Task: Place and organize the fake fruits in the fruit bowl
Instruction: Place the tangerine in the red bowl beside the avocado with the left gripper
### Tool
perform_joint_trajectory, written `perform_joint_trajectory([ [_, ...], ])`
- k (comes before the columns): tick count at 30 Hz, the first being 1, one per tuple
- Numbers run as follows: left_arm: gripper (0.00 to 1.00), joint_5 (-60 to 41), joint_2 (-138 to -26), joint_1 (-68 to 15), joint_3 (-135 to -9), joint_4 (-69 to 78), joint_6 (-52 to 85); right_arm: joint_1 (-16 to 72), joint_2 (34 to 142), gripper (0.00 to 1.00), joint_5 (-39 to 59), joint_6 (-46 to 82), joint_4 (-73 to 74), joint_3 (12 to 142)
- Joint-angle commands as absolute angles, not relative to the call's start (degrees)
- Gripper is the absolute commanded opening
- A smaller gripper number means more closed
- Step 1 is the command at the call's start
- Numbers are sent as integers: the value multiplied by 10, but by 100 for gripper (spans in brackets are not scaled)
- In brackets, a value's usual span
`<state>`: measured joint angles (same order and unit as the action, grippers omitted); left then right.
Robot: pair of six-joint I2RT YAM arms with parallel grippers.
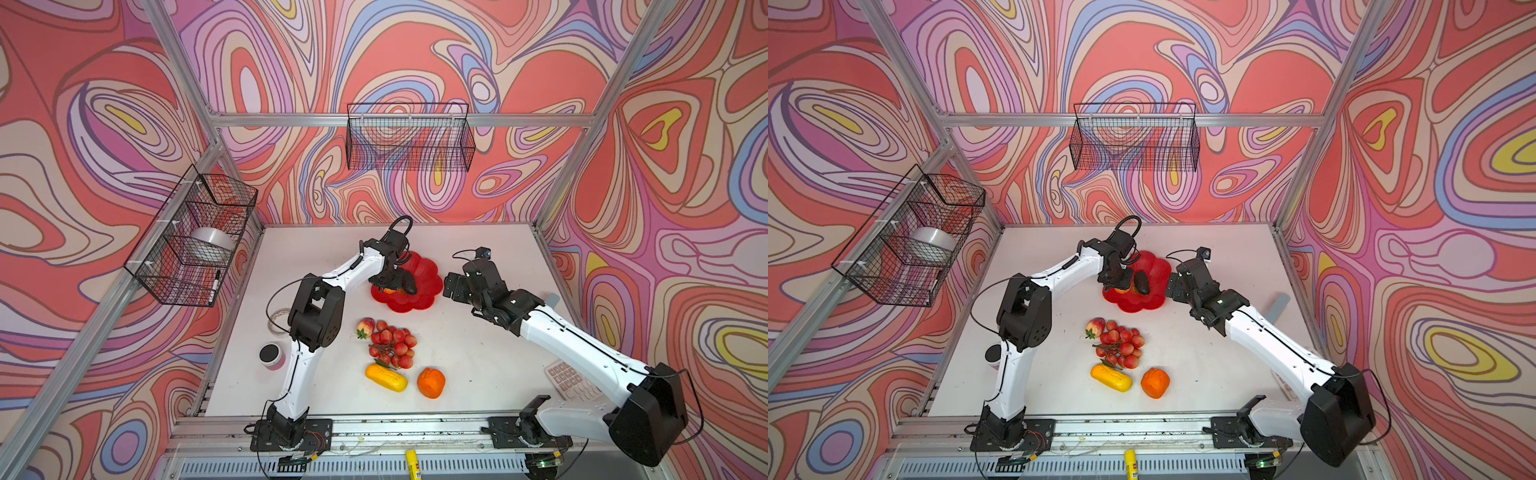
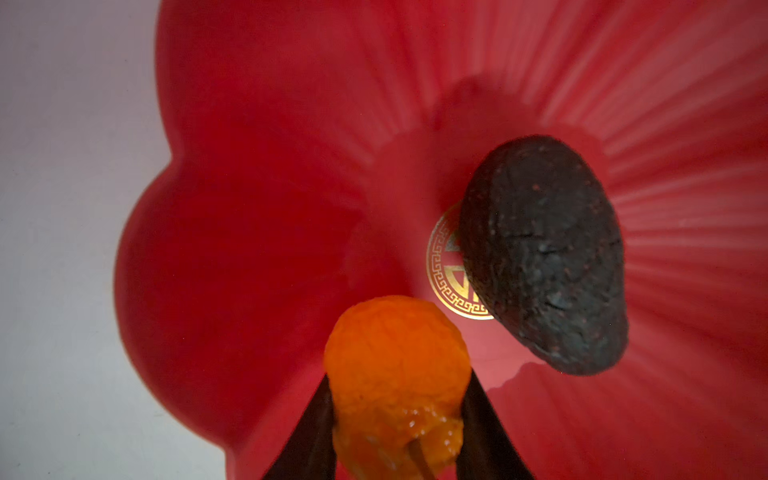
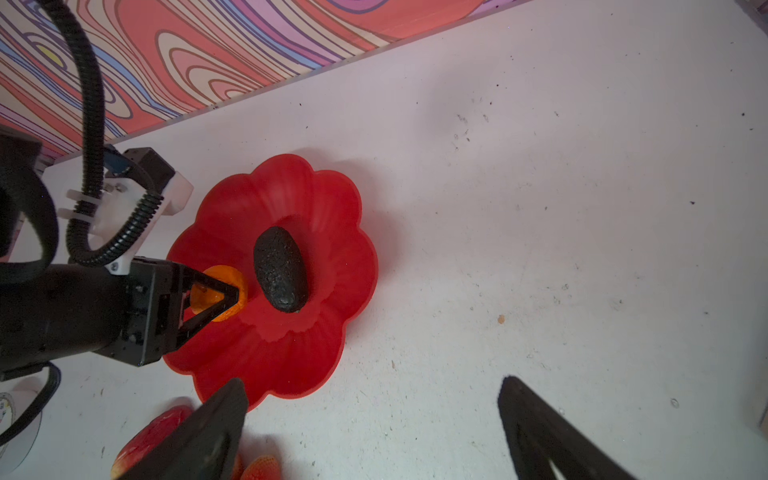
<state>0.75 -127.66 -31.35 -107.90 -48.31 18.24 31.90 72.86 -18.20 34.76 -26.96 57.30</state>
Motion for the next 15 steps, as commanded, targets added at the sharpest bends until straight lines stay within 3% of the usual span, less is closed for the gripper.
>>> perform_joint_trajectory([
  [1, 40, 17, -1296, -315, -1101, -512, 188, 316, 726, 98, -188, 357, -286, 569],
  [3, 52, 14, -1297, -315, -1102, -511, 192, 316, 724, 98, -191, 358, -297, 572],
  [6, 60, 3, -1285, -316, -1097, -500, 200, 316, 721, 98, -185, 360, -313, 574],
  [15, 73, -15, -1165, -312, -1070, -429, 230, 347, 724, 95, -91, 369, -383, 550],
])
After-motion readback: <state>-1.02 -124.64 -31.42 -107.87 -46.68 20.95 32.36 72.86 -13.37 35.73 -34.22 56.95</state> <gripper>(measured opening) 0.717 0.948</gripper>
